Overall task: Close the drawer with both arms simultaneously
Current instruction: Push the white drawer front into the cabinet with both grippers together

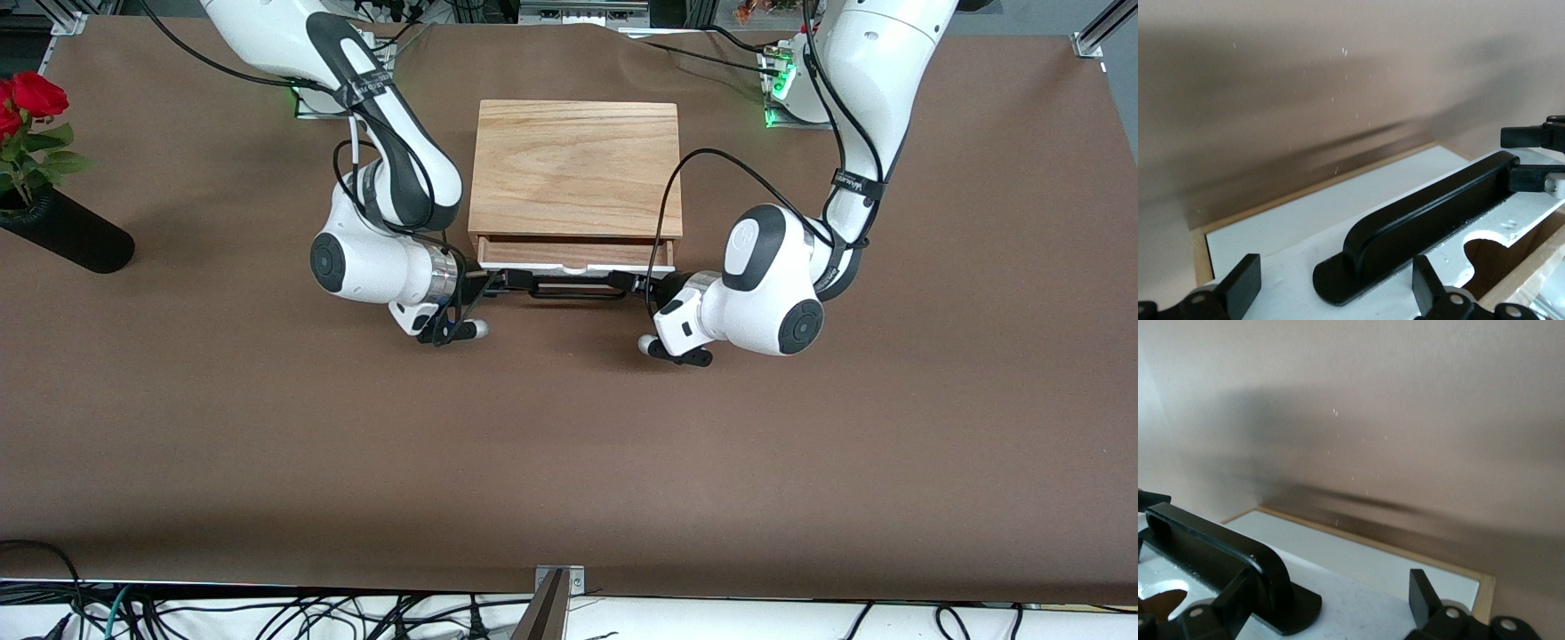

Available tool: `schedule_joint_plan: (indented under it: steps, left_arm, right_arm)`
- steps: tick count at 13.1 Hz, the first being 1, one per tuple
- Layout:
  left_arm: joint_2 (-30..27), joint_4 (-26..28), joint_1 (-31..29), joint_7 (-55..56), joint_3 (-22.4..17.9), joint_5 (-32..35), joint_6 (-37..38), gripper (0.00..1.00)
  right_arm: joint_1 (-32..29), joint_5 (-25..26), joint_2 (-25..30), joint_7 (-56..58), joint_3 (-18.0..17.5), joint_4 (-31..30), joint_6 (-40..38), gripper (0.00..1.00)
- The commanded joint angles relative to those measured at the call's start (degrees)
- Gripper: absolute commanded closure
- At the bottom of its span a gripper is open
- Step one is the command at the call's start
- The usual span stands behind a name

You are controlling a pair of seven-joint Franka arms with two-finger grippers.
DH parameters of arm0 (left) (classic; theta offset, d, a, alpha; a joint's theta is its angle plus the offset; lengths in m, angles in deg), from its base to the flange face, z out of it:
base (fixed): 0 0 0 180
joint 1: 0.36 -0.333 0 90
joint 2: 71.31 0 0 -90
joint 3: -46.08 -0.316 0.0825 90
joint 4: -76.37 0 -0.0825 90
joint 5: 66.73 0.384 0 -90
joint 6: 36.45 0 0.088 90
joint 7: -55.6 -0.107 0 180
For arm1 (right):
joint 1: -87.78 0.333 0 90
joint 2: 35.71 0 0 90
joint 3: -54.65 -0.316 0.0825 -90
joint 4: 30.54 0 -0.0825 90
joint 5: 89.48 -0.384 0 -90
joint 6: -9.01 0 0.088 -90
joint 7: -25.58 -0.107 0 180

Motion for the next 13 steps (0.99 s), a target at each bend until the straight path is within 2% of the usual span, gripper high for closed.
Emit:
schedule_joint_plan:
  steps: [1,4,8,11,13]
  left_arm:
    - [0.18,-0.15,0.07,-0.58,-0.27,-1.3,3.63,0.0]
    - [0.35,-0.15,-0.02,-0.5,-0.27,-1.3,7.15,0.0]
    - [0.7,-0.15,0.07,-0.23,-0.27,-1.21,11.46,0.0]
    - [0.71,-0.59,-0.02,-0.23,-0.27,-1.3,11.91,0.0]
    - [0.01,-0.94,-0.19,-0.06,-0.45,-0.86,11.99,0.0]
  right_arm:
    - [-0.26,-0.74,4.93,-0.27,-2.09,-7.11,0.83,0.0]
    - [-0.26,-0.83,7.83,-0.36,-3.41,-11.86,1.36,0.0]
    - [-0.26,-0.83,8.54,-0.36,-6.66,-16.09,7.59,0.0]
    - [-0.34,-0.74,8.54,-0.01,-6.23,-15.39,6.99,0.0]
    - [-0.34,-0.65,8.54,-0.01,-3.96,-13.9,7.25,0.0]
